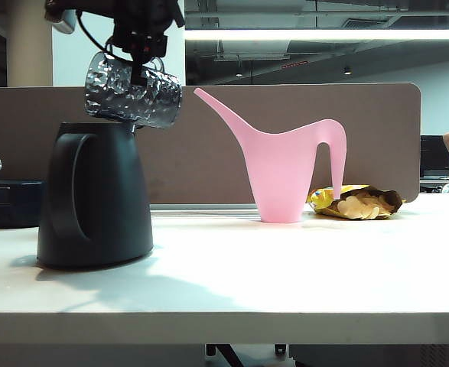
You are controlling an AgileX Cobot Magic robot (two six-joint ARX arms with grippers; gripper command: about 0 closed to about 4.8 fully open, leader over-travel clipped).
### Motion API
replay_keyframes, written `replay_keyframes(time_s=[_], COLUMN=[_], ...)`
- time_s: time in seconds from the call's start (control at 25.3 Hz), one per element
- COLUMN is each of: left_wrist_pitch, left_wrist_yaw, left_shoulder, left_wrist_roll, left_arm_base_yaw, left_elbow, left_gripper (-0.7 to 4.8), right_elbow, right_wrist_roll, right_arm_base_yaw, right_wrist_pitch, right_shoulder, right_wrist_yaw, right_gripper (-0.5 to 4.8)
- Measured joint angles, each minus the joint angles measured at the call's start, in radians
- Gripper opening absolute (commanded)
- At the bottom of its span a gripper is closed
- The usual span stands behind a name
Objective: Pour the water from the cup into the kettle.
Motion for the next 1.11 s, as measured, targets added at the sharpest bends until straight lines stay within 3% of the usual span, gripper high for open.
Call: replay_keyframes(time_s=[1.11], left_wrist_pitch=[0.0], left_wrist_yaw=[0.045], left_shoulder=[0.0], left_wrist_roll=[-0.003], left_arm_base_yaw=[0.0], left_elbow=[0.0], left_gripper=[-0.05], right_elbow=[0.0], right_wrist_roll=[-0.124], right_arm_base_yaw=[-0.009], right_wrist_pitch=[0.102], right_shoulder=[0.021], right_wrist_yaw=[-0.018], right_gripper=[-0.06])
